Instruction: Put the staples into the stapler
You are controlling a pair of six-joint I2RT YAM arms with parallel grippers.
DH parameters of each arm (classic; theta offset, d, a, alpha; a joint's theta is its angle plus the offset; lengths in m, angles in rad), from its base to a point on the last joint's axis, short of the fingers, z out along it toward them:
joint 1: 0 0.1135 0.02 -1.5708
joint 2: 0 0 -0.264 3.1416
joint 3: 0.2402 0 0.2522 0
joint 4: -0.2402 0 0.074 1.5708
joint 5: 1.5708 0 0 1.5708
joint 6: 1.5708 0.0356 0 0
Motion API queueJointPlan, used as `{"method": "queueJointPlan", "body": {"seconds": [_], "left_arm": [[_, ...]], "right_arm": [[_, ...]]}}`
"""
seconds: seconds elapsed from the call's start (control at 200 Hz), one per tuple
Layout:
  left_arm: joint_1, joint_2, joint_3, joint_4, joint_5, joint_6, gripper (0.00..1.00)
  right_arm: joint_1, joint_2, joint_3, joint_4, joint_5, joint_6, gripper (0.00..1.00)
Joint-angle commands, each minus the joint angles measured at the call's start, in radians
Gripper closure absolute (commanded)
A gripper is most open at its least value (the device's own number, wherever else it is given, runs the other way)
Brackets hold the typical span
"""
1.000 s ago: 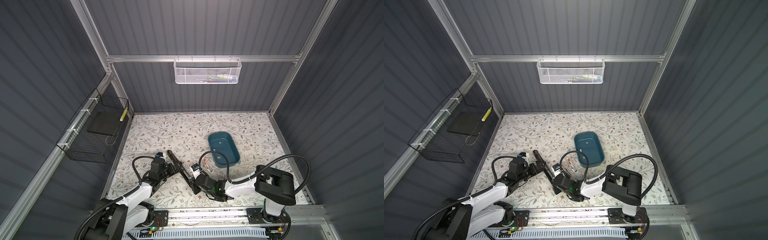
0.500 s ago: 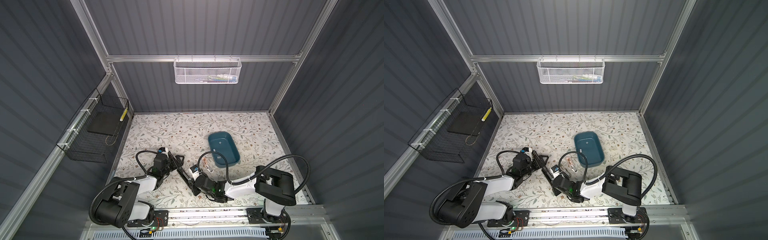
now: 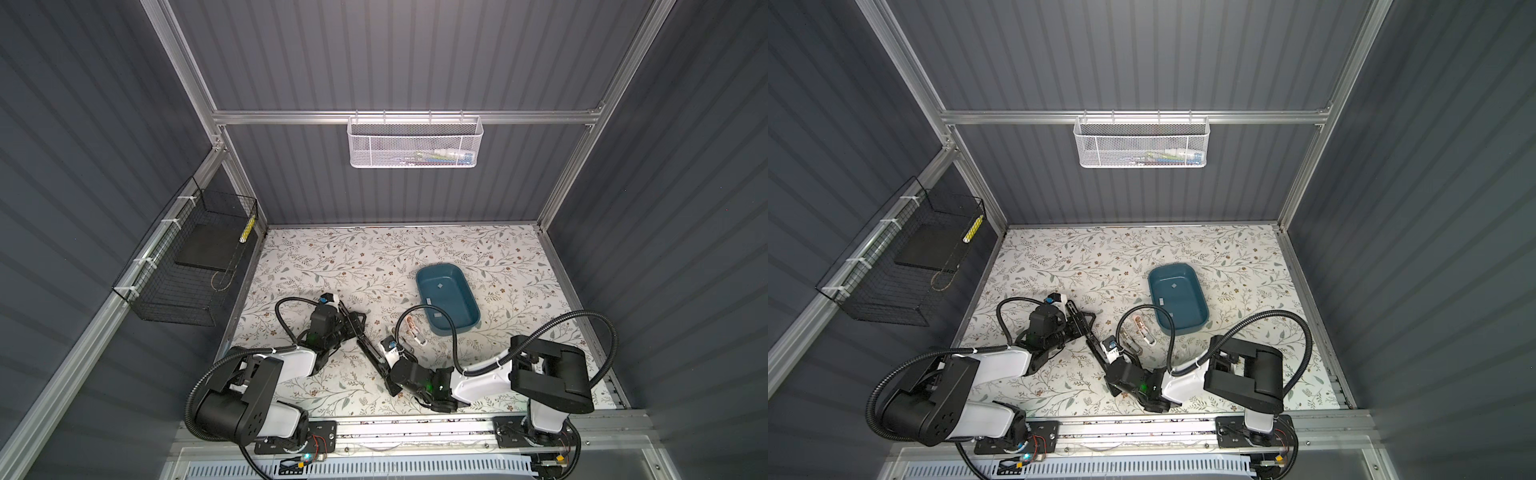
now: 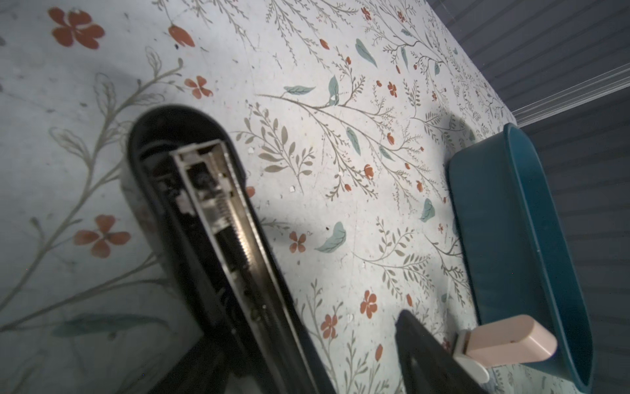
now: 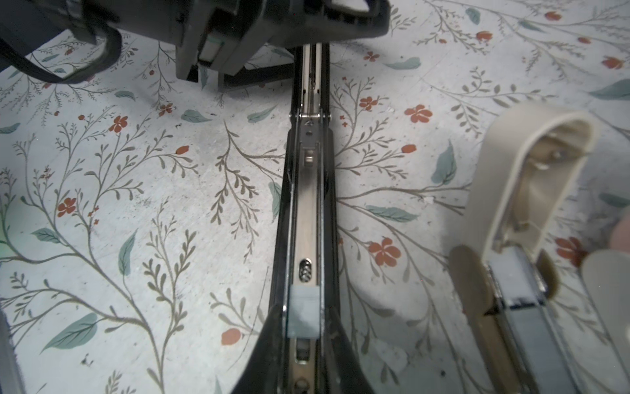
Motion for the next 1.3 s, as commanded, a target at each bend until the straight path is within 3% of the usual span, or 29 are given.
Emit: {"method": "queueJointPlan", "body": {"seconds": [0.0,0.185,0.48,0.745,0.87,0.981,1.146,1.296], "left_arm": [[0.011,-0.032,0.068,0.005,-0.004,0.095,0.3],[0.014,-0.057,0.082,0.032,0.036,0.153,0.32],[0.072,-0.019,0.052,0.198,0.15,0.14,0.38],[0.102,-0.118,0.055,0.16,0.17,0.158,0.39],[0.104,-0.152,0.049,0.135,0.151,0.177,0.44],[0.104,-0.153,0.016,0.207,0.161,0.18,0.51],[0.102,-0.122,-0.024,0.361,0.3,0.174,0.58],[0.092,-0.125,-0.1,0.458,0.33,0.209,0.58]], "right_arm": [[0.038,0.004,-0.026,0.068,-0.073,-0.075,0.99],[0.042,0.005,-0.03,0.079,-0.072,-0.089,0.99],[0.046,0.005,-0.033,0.083,-0.065,-0.096,0.99],[0.047,0.014,-0.036,0.09,-0.061,-0.095,0.99],[0.047,0.014,-0.036,0.091,-0.058,-0.098,0.99],[0.049,0.015,-0.038,0.089,-0.056,-0.097,0.99],[0.049,0.008,-0.035,0.093,-0.055,-0.095,0.99],[0.049,0.005,-0.028,0.097,-0.058,-0.1,0.99]]}}
